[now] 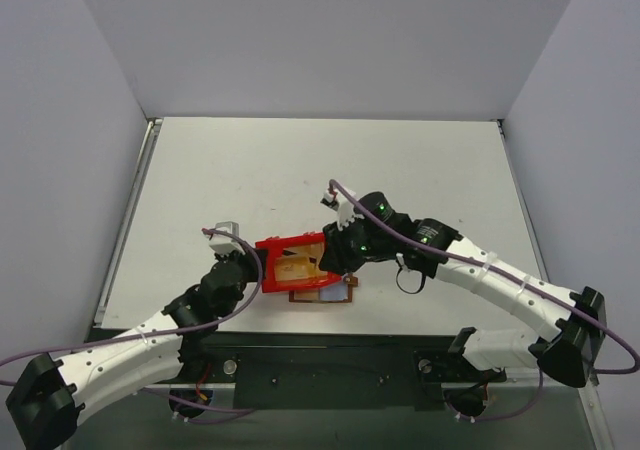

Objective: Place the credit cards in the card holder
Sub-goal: Pick up the credit card from the storage box.

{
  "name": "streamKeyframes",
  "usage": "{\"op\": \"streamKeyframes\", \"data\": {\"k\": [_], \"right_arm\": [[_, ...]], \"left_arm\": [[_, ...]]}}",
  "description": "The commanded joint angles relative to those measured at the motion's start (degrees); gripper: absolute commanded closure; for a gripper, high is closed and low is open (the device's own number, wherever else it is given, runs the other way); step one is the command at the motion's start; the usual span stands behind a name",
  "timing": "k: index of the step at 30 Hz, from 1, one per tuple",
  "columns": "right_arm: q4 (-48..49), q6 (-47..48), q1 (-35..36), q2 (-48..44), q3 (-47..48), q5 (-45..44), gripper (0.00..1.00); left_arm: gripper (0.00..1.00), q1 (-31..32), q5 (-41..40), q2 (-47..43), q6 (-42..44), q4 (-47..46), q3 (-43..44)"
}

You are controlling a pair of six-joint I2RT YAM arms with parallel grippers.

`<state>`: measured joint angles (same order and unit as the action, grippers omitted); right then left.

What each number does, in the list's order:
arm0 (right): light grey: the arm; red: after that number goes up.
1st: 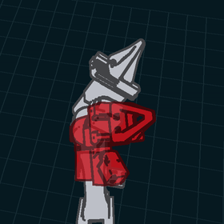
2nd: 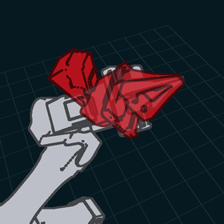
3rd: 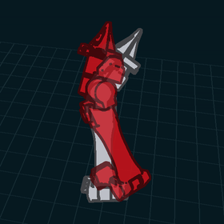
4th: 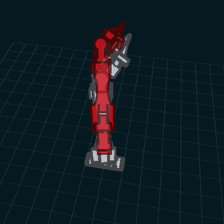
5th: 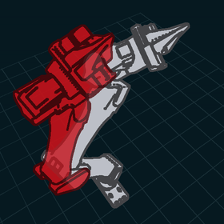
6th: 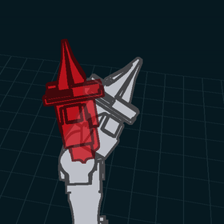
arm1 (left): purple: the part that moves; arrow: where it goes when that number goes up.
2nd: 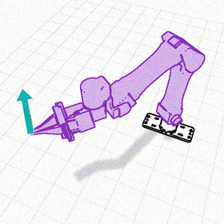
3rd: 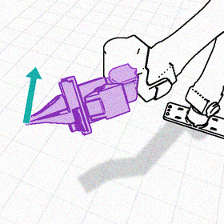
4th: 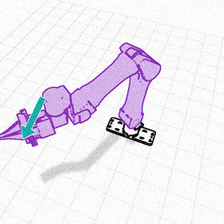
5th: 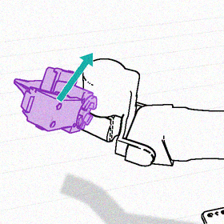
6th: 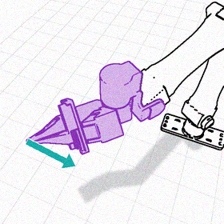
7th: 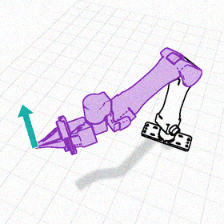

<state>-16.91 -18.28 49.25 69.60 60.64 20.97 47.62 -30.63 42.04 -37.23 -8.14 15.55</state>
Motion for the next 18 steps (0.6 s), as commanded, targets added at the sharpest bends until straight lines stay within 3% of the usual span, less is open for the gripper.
{"op": "streamKeyframes", "data": {"k": [1,9,18], "right_arm": [[3.45,0.53,4.00,3.16,0.01,-6.89,0.76],[15.40,-4.04,6.90,7.64,-3.77,-13.32,0.74],[20.15,-5.62,9.02,15.29,-2.28,-17.98,0.71]], "left_arm": [[1.00,3.70,-11.37,-2.75,-1.53,-9.61,-0.96],[1.00,9.69,-20.60,-4.07,-0.82,-10.05,-1.40],[1.00,9.95,-21.57,-5.22,-4.34,-5.49,0.62]]}}
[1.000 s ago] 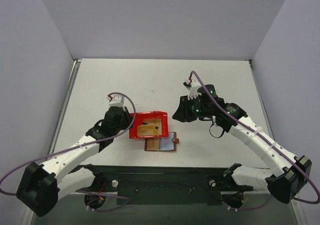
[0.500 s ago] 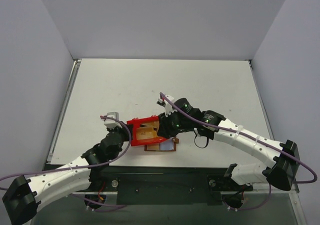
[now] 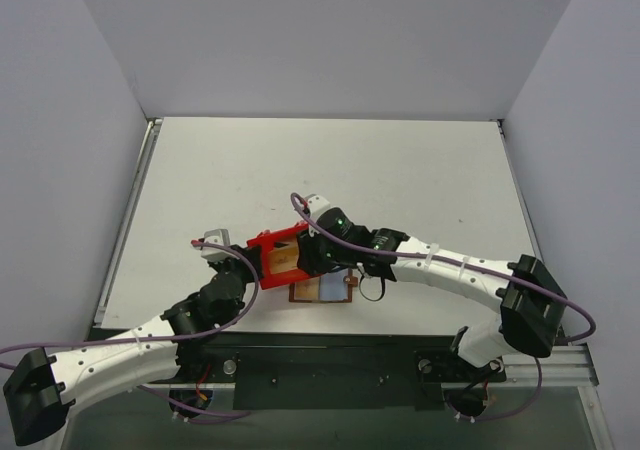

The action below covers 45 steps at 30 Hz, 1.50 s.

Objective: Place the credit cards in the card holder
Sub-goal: Pick up the credit card from the storage box.

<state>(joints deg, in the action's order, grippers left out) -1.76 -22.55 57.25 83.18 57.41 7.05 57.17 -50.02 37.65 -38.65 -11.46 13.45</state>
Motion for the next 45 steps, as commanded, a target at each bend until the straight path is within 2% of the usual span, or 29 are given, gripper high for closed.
{"op": "streamKeyframes", "data": {"k": [1,17,27,35,45], "right_arm": [[5.71,-1.80,1.19,2.07,0.87,-4.58,0.71],[9.76,-1.54,1.63,6.65,-0.19,-11.09,0.70],[9.41,-0.66,1.63,9.28,0.51,-11.53,0.70],[12.30,-1.53,0.76,10.43,-0.27,-5.40,0.70],[22.58,-4.43,-0.47,10.34,-4.49,4.01,0.70]], "left_arm": [[1.00,0.49,-2.19,-0.74,-2.83,-1.81,3.15],[1.00,1.10,-1.92,-0.21,-1.25,-3.39,3.86],[1.00,1.10,-1.83,-0.12,-0.98,-3.56,4.74],[1.00,1.10,-1.05,-0.91,-2.04,-3.92,4.48],[1.00,1.10,0.63,-2.84,-6.08,-1.46,4.57]]}}
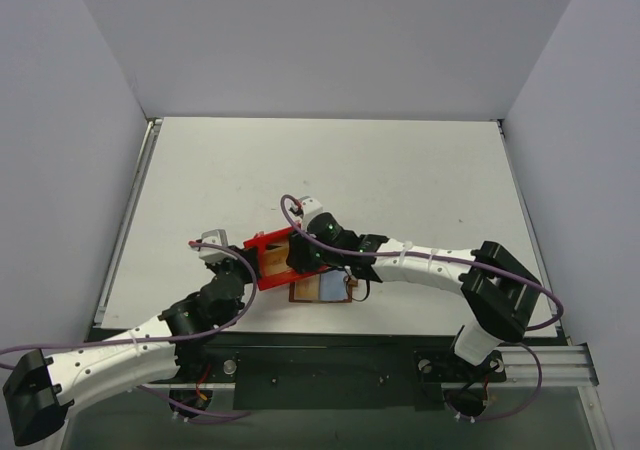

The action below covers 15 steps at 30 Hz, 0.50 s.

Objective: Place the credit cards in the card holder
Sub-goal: Pick up the credit card from the storage box.

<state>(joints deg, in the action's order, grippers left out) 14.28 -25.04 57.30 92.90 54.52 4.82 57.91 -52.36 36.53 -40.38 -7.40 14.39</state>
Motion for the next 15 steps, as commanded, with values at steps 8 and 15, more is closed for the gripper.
{"op": "streamKeyframes", "data": {"k": [8,15], "right_arm": [[12.07,-4.84,-2.36,-1.58,-3.90,13.71,0.70],[14.37,-6.87,-2.89,-1.76,-3.46,20.14,0.69]], "left_arm": [[1.00,0.36,2.70,-1.47,-5.14,-5.17,3.19],[1.00,0.36,2.70,-0.76,-5.50,-5.34,3.10]]}}
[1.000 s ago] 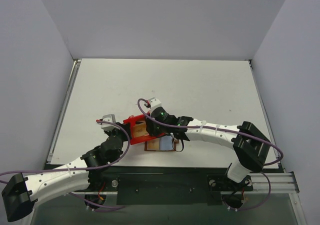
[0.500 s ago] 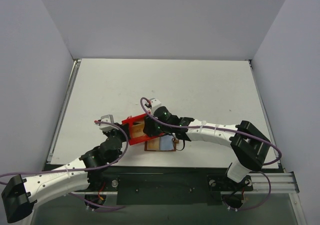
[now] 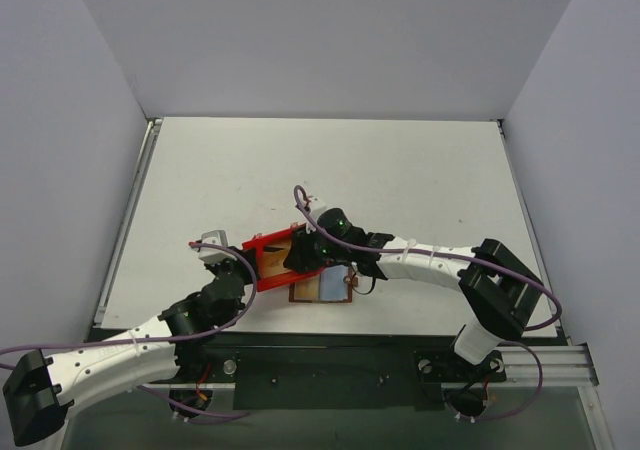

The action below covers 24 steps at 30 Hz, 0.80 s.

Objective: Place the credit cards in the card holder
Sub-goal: Pick up the credit card from the storage box.

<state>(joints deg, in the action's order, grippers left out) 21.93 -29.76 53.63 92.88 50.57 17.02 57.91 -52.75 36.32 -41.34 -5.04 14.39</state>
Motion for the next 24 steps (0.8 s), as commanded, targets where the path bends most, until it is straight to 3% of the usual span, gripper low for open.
{"op": "streamKeyframes", "data": {"k": [1,14,24], "right_arm": [[6.89,-2.23,0.78,-1.83,0.59,8.55,0.69],[7.86,-3.73,0.51,-0.25,1.64,13.83,0.67],[0.83,-1.18,1.48,2.47,4.98,9.09,0.66]], "left_arm": [[1.00,0.36,3.09,-0.54,-4.54,-7.62,3.10],[1.00,0.36,3.09,-0.63,-4.62,-7.53,3.01],[1.00,0.36,3.27,-1.86,-4.18,-7.27,2.92]]}}
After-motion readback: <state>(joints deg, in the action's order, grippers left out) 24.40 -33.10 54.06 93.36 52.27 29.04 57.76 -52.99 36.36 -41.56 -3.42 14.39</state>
